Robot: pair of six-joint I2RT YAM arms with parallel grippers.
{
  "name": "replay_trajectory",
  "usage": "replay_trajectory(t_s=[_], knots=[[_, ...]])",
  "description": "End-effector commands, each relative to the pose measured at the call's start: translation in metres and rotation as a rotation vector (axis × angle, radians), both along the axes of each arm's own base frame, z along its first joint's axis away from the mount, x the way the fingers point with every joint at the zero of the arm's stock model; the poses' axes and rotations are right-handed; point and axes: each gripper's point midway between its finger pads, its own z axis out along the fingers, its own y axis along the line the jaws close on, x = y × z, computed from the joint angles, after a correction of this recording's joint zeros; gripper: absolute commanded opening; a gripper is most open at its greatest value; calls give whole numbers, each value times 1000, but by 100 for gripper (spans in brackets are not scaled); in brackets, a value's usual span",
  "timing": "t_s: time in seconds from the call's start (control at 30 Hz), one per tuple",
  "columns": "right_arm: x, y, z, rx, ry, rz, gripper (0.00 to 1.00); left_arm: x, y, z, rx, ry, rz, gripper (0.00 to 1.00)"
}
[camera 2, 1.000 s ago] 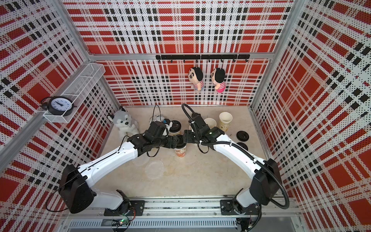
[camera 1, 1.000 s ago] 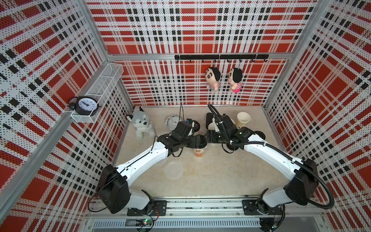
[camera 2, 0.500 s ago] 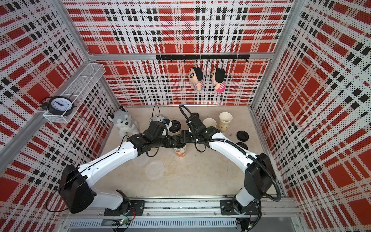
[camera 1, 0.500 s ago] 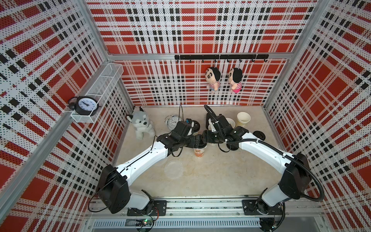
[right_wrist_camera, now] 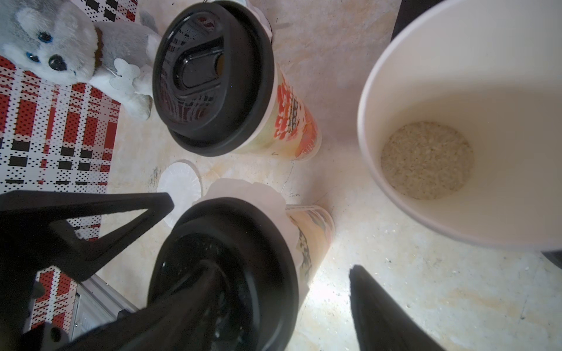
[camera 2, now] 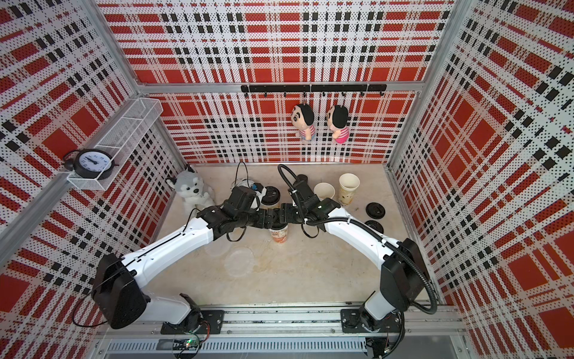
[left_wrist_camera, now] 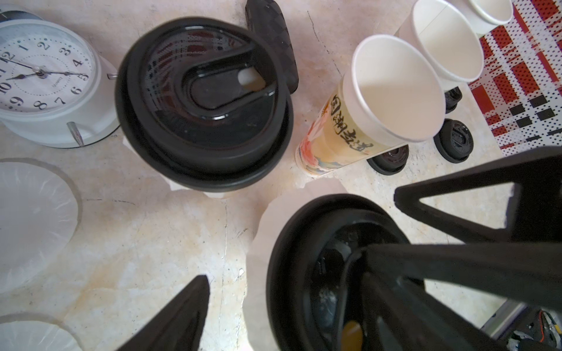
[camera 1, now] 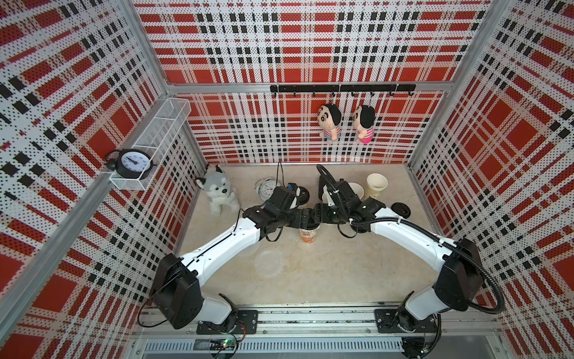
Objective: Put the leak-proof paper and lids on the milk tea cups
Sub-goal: Secure the cup lid on the cup.
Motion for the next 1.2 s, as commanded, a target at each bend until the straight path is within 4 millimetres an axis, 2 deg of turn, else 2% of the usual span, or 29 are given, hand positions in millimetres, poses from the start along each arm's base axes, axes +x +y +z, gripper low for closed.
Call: replay_trajectory(t_s=[0.0,0.17,0.27,0.4,0.47,0.57,0.67,0.87,1.0,1.17], knots=[[-20,3,-16,-32,60,40,70,-13,22,-41,138,119,5,81],[-19,2,-32,-63,89,37,70,-7,16,-26,110,92,-4,81],[-21,0,-41,-91,110,31,70,-1,8,-2,69,50,-14,82],[-23,-6,-42,-104,109,19,70,2,-5,37,4,-22,-34,82],[-25,-9,-42,-110,108,16,70,1,-7,53,-25,-49,-36,82],[-26,-11,-43,-118,109,14,70,-2,-2,65,-50,-70,-10,81],[-26,-12,-46,-124,114,14,71,-6,9,62,-43,-70,24,76],[-26,-13,-47,-136,117,14,71,-15,29,26,-28,8,96,63],[-27,-15,-46,-146,116,13,71,-17,32,11,-42,31,110,59],[-27,-16,-48,-148,120,8,71,-14,30,9,-63,25,112,57]])
